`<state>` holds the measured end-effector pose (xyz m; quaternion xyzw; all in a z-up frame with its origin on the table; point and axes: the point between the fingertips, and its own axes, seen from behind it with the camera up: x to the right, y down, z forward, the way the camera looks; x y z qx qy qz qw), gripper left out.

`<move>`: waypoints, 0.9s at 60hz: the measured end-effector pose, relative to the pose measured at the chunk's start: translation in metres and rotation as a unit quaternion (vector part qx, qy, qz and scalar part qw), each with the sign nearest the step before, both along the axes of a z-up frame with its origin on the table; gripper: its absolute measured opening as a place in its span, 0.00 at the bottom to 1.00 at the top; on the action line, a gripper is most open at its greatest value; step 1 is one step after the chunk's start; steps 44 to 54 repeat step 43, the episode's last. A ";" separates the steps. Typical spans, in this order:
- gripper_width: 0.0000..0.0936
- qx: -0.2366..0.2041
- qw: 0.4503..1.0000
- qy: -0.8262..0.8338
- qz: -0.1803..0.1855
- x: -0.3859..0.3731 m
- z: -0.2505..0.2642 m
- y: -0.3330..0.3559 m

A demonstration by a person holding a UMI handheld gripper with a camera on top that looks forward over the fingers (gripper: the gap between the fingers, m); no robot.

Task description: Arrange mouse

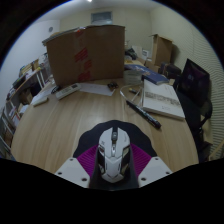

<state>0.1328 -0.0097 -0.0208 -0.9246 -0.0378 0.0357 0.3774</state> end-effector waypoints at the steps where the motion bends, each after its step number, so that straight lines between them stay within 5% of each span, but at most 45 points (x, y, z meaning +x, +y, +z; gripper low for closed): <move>1: 0.54 -0.003 1.000 -0.001 0.001 -0.001 0.002 0.000; 7: 0.66 -0.025 1.000 -0.005 0.018 -0.004 0.001 -0.004; 14: 0.95 -0.038 0.999 -0.003 0.031 -0.007 0.015 -0.025; 30: 0.90 -0.047 0.999 -0.008 -0.003 -0.013 0.070 -0.105; 43: 0.90 -0.057 0.994 0.020 -0.096 -0.049 0.092 -0.170; 54: 0.90 -0.057 0.994 0.020 -0.096 -0.049 0.092 -0.170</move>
